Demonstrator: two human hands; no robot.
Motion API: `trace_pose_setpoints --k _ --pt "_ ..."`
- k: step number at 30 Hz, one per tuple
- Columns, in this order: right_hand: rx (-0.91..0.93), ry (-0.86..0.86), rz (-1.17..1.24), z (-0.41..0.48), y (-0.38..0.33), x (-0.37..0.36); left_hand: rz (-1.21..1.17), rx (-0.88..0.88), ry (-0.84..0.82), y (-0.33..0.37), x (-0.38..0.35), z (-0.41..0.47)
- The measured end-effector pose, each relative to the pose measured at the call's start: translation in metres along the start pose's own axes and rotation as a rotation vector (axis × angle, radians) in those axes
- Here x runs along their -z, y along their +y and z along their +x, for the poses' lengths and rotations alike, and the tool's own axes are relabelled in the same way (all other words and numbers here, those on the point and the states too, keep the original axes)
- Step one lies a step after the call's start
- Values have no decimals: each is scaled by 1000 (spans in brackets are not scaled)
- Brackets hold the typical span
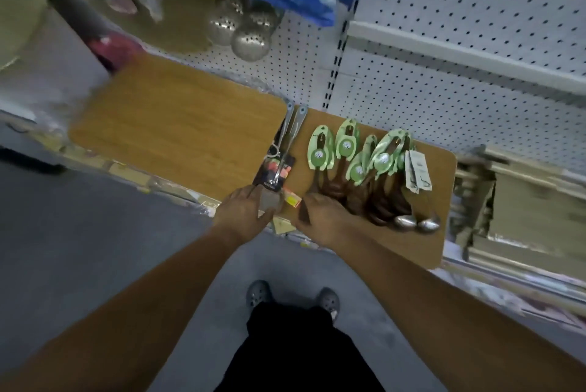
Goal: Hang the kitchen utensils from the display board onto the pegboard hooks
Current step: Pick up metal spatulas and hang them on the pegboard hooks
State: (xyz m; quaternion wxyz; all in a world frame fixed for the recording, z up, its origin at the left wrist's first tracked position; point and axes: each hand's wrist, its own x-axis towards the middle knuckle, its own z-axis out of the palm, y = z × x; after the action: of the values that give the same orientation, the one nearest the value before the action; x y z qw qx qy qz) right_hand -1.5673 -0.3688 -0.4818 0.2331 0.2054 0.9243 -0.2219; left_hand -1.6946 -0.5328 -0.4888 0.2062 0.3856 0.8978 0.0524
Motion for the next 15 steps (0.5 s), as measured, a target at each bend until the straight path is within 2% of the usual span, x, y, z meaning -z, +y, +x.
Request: trace_pose_setpoints --k 6,15 --pt "-46 -46 59 42 -6 -41 -75 8 -96 -29 -54 21" --pt "-80 0 93 121 8 -58 -28 -73 3 -50 -77 96"
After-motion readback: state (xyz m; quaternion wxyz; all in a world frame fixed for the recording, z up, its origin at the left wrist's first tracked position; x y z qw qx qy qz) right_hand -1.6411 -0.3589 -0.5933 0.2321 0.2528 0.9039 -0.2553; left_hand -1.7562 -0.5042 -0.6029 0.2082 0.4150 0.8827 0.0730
